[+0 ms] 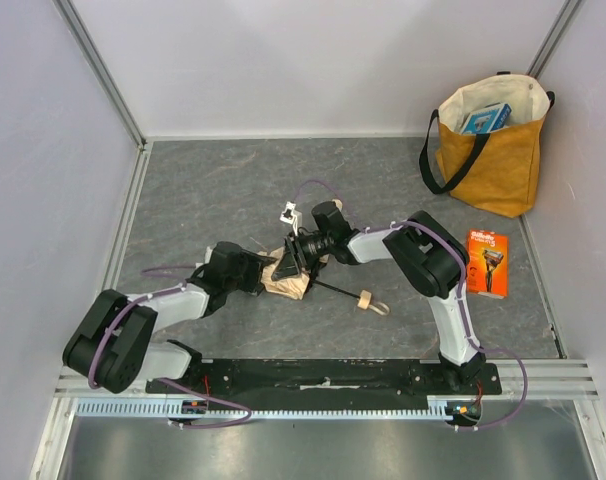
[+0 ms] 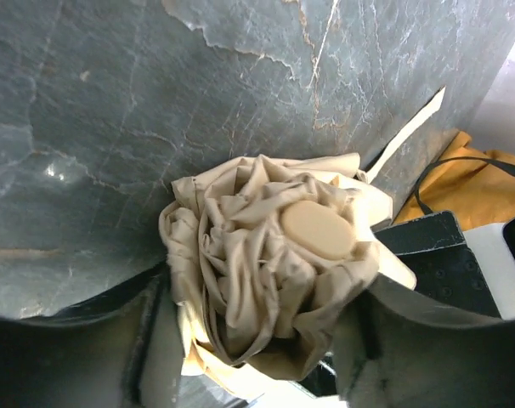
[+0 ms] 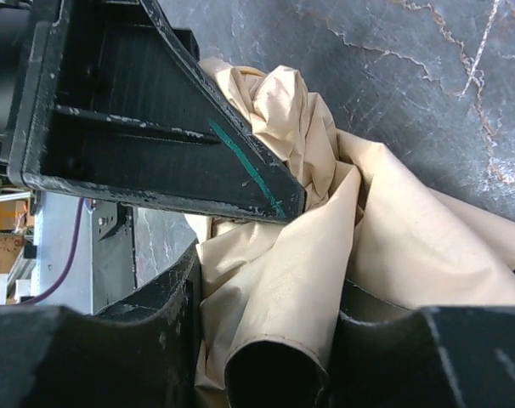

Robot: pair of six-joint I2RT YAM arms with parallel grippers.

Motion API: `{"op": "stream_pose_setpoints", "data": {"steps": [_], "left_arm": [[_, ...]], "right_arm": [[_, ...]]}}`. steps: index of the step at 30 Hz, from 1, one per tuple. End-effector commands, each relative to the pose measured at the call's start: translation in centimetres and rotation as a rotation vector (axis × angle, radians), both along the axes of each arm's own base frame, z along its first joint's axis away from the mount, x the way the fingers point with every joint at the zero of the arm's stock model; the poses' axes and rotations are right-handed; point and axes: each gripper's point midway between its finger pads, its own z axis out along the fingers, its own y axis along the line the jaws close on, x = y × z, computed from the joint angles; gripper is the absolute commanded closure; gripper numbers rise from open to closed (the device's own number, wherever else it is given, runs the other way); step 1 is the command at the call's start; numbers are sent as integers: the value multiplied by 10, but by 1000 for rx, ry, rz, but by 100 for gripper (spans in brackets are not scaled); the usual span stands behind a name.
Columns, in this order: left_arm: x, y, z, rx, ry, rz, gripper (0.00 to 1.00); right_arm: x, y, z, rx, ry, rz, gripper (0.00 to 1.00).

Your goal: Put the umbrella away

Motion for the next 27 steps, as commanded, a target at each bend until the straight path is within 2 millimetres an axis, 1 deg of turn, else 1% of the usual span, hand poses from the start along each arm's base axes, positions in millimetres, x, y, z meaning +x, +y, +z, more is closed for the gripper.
{"op": "stream_pose_setpoints", "data": {"steps": [1,3,5,6,7,9,10,11,13,15,16,17,19,21,23,25,27], "left_arm": [[5,11,-20,78,32,58,45],[3,11,-25,87,34,46,56],[-1,14,-29,97,26,39,86],[-4,15,-31,101,30,39,98],[-6,17,-32,113,31,33,98],[-13,20,-33,142,50,10,98],[-15,21,-31,155,56,3,98],[-20,24,-32,170,73,-3,98],[-25,25,-29,186,101,-13,98],[-35,31,-31,238,150,-47,98],[-38,30,-30,244,164,-58,98],[-41,31,-31,245,175,-64,98],[-46,30,-33,249,198,-84,98],[-52,29,-37,243,233,-102,98],[-55,28,-37,249,265,-109,98],[-58,30,-38,259,292,-112,98],[-61,30,-38,258,311,-110,98]], "right_arm": [[-60,-15,-68,-230,122,121,100],[-64,-13,-68,-232,114,147,100],[-65,-12,-68,-235,100,156,100],[-66,-13,-69,-241,97,156,100],[-65,-13,-69,-246,91,152,100],[-58,-19,-72,-301,55,112,100],[-53,-21,-71,-327,28,87,91],[-45,-25,-68,-362,-5,42,74],[-31,-29,-55,-396,-70,-34,52],[-22,-35,-40,-440,-133,-98,23],[-18,-36,-32,-464,-186,-116,12],[-16,-35,-24,-481,-244,-133,4],[-19,-31,-9,-485,-346,-120,2],[-24,-25,-3,-514,-453,-103,2],[-28,-22,-4,-574,-560,-108,2],[-26,-26,-8,-662,-717,-115,2],[-20,-33,-11,-775,-856,-173,2]]}}
